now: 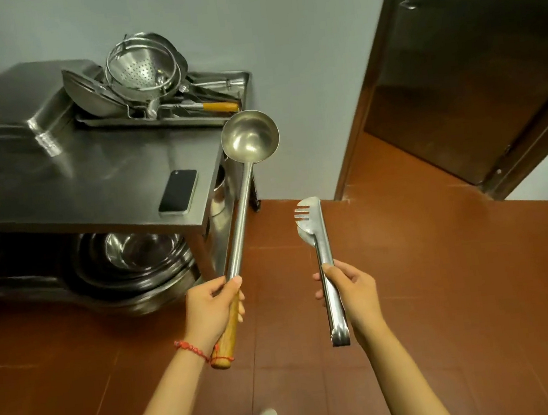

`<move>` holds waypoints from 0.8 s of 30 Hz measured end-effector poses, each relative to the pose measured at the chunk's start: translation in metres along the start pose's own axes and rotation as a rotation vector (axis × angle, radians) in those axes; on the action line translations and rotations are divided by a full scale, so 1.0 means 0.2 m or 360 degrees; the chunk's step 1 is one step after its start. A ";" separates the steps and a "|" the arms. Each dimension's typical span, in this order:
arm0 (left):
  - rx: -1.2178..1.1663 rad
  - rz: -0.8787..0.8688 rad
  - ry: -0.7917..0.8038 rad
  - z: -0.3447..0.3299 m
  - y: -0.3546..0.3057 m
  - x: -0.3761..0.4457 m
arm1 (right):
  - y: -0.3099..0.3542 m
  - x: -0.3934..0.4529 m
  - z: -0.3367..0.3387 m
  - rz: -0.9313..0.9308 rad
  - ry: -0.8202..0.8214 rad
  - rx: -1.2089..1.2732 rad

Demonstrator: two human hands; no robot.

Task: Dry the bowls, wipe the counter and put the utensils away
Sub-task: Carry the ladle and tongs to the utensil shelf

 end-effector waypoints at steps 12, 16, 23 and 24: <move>-0.0008 0.0039 -0.0226 -0.11 -0.31 1.07 | 0.29 1.19 -0.36 -0.0029 0.0202 -0.0086; -0.0080 0.0071 -0.0439 -0.14 -0.42 1.35 | 0.40 1.56 -0.49 -0.0062 0.0309 -0.0114; -0.0182 0.0138 -0.0718 -0.06 -0.53 1.78 | 0.56 2.10 -0.74 -0.0133 0.0476 -0.0252; -0.0192 0.0151 -0.0753 -0.03 -0.54 1.83 | 0.57 2.16 -0.78 -0.0141 0.0496 -0.0252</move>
Point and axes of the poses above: each hand's wrist, its own x-axis towards the middle knuckle, its own z-axis out of the back of the hand, y = z × x, the point moved 8 cm from there along x, towards the middle knuckle, and after that the axes turned 10 degrees about x, right-handed, at the moved point
